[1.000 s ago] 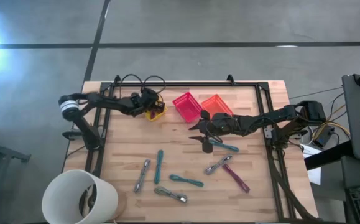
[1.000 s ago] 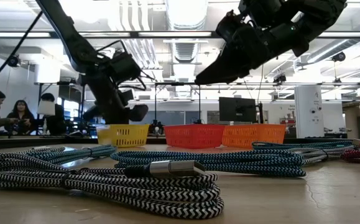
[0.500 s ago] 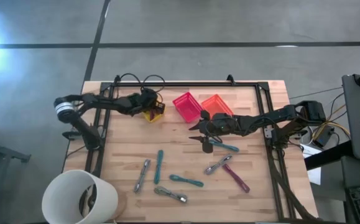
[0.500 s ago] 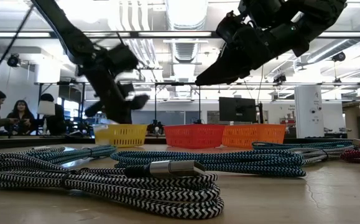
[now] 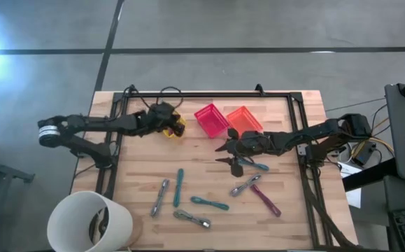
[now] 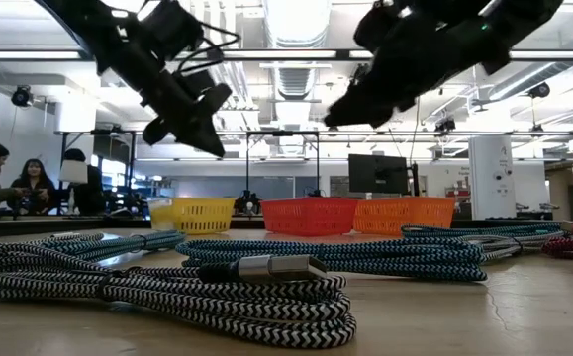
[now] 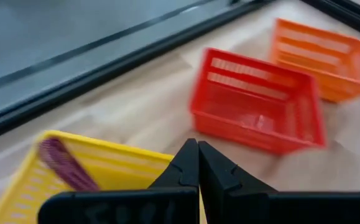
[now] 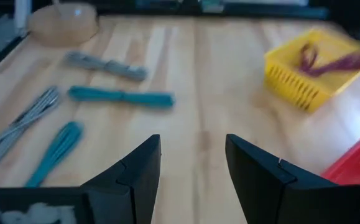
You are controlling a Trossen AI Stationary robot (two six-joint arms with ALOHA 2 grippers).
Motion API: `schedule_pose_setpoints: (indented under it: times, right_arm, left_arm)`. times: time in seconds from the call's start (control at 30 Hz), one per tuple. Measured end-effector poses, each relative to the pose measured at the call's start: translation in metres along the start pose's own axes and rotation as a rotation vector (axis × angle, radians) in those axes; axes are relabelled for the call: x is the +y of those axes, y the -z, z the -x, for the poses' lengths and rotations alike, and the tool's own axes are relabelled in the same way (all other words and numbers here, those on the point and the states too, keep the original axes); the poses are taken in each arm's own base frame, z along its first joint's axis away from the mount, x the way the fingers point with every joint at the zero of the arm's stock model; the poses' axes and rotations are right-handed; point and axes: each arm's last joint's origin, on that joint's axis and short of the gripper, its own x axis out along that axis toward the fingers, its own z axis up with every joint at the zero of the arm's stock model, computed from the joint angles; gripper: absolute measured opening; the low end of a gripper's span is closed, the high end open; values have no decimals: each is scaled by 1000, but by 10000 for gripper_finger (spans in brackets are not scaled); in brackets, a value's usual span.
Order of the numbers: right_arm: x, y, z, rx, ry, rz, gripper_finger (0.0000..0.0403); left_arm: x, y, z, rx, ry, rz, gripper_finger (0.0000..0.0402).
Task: Pick & Place USB Port
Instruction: Put the black violet USB cable into the yellow bin
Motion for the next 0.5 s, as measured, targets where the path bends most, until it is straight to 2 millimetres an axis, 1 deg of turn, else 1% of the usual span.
schedule_pose_setpoints:
  times: [0.23, 0.37, 0.5]
  right_arm:
    - [37, 12, 25, 207, -87, -148, 175]
    - [61, 30, 35, 398, -105, -252, 174]
    - [81, 49, 46, 583, -85, -343, 173]
  left_arm:
    - [-32, 14, 12, 15, 121, -72, 0]
    - [-43, 19, 18, 10, 172, -93, 0]
    - [-49, 21, 22, 6, 198, -117, 0]
